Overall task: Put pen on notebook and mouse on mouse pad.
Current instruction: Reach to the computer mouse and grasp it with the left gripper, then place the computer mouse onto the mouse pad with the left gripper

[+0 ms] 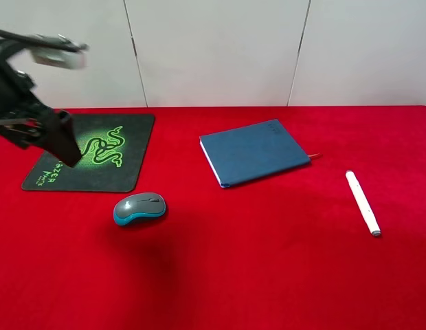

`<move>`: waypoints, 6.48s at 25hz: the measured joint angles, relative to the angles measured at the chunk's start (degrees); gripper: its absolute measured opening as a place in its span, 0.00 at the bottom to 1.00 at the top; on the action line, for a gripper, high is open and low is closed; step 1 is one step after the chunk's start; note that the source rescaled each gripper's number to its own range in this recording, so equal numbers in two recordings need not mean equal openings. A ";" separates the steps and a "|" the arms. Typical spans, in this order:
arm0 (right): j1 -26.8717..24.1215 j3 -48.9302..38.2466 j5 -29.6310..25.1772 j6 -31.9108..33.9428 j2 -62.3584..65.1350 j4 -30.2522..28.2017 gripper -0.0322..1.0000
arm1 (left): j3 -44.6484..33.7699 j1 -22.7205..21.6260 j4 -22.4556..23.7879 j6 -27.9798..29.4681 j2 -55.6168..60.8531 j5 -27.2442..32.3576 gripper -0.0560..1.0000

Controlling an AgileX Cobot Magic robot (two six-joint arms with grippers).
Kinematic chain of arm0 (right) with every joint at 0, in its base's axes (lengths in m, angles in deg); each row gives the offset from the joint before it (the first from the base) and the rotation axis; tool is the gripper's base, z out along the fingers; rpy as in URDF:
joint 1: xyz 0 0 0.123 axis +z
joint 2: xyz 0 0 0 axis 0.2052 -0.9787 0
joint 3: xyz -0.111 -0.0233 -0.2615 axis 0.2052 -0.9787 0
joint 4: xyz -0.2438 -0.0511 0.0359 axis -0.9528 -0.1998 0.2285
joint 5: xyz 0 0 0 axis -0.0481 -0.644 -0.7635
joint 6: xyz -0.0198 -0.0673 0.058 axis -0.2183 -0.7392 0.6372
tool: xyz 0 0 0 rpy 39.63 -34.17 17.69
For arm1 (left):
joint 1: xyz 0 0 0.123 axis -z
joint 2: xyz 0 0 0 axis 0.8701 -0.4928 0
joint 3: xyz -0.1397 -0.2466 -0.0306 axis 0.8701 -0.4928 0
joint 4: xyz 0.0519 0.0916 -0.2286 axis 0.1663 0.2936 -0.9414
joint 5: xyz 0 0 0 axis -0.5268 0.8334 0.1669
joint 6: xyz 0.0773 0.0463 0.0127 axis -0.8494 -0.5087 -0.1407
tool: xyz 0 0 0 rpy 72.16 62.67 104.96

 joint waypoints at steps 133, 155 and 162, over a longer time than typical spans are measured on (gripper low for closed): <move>0.00 0.00 0.00 0.00 0.00 0.00 1.00 | 4.23 8.98 12.61 6.53 -17.65 -13.30 0.05; 0.00 0.00 0.00 0.00 0.00 0.00 1.00 | 15.10 -7.52 9.64 8.56 -29.08 -18.56 0.05; 0.00 0.00 0.00 0.00 0.00 0.00 1.00 | 21.17 -8.40 9.10 8.85 -35.41 -19.05 0.05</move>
